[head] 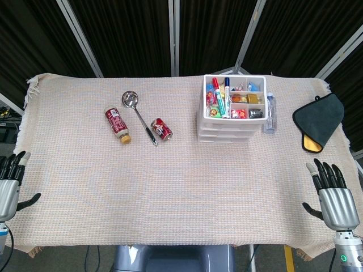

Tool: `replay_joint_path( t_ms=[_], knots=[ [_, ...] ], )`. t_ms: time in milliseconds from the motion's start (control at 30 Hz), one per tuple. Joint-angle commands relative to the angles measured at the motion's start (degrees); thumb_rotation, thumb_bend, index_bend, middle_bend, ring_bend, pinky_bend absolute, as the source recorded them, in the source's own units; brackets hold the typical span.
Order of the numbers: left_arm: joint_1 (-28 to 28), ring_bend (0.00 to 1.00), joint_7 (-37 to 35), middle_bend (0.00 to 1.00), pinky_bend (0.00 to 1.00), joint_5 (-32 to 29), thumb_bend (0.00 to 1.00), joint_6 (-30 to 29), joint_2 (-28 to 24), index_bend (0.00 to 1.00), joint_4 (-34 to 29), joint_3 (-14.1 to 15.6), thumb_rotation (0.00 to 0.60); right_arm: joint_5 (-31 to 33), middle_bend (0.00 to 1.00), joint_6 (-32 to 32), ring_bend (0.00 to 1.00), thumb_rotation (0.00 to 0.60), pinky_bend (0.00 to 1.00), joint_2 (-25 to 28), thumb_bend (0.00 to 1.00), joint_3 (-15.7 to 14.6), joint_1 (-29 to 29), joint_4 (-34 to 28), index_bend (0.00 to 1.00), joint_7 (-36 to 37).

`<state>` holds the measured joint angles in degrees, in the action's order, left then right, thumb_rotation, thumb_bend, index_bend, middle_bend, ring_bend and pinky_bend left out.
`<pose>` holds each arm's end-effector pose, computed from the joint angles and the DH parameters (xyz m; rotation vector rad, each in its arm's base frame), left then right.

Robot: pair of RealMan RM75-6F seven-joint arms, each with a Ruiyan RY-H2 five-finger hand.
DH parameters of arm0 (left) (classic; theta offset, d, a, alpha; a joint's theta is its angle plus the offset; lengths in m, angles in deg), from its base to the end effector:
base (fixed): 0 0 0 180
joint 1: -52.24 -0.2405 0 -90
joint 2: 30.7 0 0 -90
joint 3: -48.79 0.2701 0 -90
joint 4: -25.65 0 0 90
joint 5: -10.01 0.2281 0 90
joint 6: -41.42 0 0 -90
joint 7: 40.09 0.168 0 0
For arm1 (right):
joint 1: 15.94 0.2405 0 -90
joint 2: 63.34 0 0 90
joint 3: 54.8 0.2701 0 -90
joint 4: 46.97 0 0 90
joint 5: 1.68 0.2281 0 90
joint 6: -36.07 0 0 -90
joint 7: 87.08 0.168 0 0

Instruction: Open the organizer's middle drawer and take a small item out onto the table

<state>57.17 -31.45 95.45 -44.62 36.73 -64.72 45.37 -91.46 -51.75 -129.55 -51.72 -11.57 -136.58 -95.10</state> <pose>-0.3315 0.2103 0.1369 -1.4012 -0.7923 -0.8222 -0.3253 -0.2056 0.1444 1.4475 -0.7263 0.8516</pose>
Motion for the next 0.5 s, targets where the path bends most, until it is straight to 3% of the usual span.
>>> replay_joint_path(
  t_ms=[33, 500],
  knots=[
    [0.18, 0.00, 0.81, 0.00, 0.00, -0.24, 0.02, 0.02, -0.74, 0.00, -0.99, 0.47, 0.600, 0.06, 0.00, 0.07, 0.00, 0.600, 0.00, 0.05, 0.03, -0.01, -0.01, -0.07, 0.00, 0.04],
    [0.02, 0.00, -0.14, 0.00, 0.00, 0.23, 0.02, -0.53, -1.31, 0.00, -1.49, 0.51, 0.600, -0.02, 0.00, 0.57, 0.00, 0.600, 0.00, 0.01, 0.03, -0.15, 0.16, -0.47, 0.00, 0.02]
  ],
)
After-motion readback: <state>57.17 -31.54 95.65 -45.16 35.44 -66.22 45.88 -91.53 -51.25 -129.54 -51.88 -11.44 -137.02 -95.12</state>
